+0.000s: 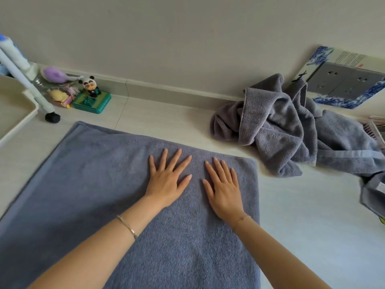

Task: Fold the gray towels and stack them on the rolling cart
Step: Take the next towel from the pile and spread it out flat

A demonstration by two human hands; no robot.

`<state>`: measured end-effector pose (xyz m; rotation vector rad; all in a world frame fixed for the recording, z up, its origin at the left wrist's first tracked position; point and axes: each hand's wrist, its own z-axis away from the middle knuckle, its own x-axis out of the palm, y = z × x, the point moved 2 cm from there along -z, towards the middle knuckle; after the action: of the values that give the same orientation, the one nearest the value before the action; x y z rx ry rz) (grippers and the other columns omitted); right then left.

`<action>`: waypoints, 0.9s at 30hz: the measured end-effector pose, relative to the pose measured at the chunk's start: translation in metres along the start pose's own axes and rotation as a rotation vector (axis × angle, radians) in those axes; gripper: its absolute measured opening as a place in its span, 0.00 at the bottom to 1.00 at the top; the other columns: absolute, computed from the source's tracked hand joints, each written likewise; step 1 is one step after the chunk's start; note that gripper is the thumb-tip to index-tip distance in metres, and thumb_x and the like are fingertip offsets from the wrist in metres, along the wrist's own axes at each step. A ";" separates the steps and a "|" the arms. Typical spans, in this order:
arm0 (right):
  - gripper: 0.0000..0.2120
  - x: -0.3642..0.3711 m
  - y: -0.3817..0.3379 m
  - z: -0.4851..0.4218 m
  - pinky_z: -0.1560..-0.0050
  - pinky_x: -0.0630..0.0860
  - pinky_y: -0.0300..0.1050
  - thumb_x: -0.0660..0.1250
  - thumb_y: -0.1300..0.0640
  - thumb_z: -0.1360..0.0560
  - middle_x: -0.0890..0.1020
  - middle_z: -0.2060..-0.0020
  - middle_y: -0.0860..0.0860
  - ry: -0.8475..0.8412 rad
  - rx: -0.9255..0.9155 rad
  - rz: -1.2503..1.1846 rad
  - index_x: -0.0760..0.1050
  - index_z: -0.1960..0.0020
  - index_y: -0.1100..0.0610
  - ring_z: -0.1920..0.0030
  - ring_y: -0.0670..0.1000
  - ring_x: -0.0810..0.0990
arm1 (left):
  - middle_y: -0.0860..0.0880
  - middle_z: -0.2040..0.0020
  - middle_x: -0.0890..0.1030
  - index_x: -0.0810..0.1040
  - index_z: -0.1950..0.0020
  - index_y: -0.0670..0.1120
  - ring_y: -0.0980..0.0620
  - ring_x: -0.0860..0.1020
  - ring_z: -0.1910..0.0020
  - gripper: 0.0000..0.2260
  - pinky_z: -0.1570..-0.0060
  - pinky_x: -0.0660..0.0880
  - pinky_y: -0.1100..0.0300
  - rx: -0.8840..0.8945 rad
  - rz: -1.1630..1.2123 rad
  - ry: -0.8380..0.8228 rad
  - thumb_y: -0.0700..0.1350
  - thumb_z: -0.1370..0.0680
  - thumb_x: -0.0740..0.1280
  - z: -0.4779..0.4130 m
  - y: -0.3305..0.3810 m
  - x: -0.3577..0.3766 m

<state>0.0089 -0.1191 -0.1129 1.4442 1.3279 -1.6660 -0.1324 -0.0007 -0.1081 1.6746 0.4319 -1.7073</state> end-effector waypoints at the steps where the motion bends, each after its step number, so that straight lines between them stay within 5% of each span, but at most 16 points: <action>1: 0.27 -0.001 0.003 -0.007 0.26 0.43 0.47 0.45 0.40 0.21 0.58 0.24 0.47 -0.013 -0.001 0.012 0.56 0.24 0.46 0.24 0.51 0.52 | 0.55 0.22 0.44 0.44 0.24 0.62 0.42 0.41 0.23 0.31 0.32 0.35 0.35 -0.046 -0.014 -0.004 0.66 0.27 0.36 -0.005 -0.002 0.001; 8: 0.33 -0.010 0.000 -0.052 0.26 0.45 0.49 0.37 0.38 0.25 0.58 0.24 0.50 -0.041 0.053 0.013 0.58 0.25 0.49 0.23 0.52 0.52 | 0.51 0.21 0.45 0.45 0.23 0.57 0.43 0.42 0.23 0.26 0.31 0.38 0.35 -0.164 -0.038 -0.017 0.62 0.20 0.45 -0.035 -0.006 -0.015; 13: 0.29 -0.007 -0.042 0.020 0.25 0.42 0.46 0.41 0.43 0.22 0.59 0.24 0.50 0.035 0.147 -0.135 0.60 0.25 0.50 0.24 0.51 0.53 | 0.47 0.28 0.69 0.68 0.28 0.52 0.41 0.67 0.29 0.24 0.34 0.59 0.31 0.007 0.010 0.149 0.56 0.22 0.49 0.054 0.020 0.003; 19: 0.24 0.003 -0.044 0.097 0.25 0.46 0.46 0.49 0.44 0.19 0.61 0.25 0.48 0.045 0.203 -0.014 0.60 0.25 0.47 0.25 0.50 0.56 | 0.49 0.26 0.66 0.64 0.26 0.54 0.41 0.63 0.27 0.24 0.33 0.49 0.33 0.012 -0.061 0.116 0.57 0.21 0.49 0.076 0.015 0.018; 27: 0.26 -0.022 0.016 0.189 0.25 0.41 0.44 0.40 0.37 0.22 0.50 0.24 0.43 0.016 0.415 -0.012 0.45 0.25 0.38 0.23 0.47 0.48 | 0.48 0.23 0.58 0.56 0.24 0.54 0.43 0.54 0.24 0.28 0.29 0.42 0.38 0.000 -0.002 0.028 0.59 0.22 0.39 0.088 0.015 0.015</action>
<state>-0.0457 -0.3019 -0.1108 1.6802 1.0370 -2.0264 -0.1855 -0.0735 -0.1097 1.7000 0.4463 -1.6869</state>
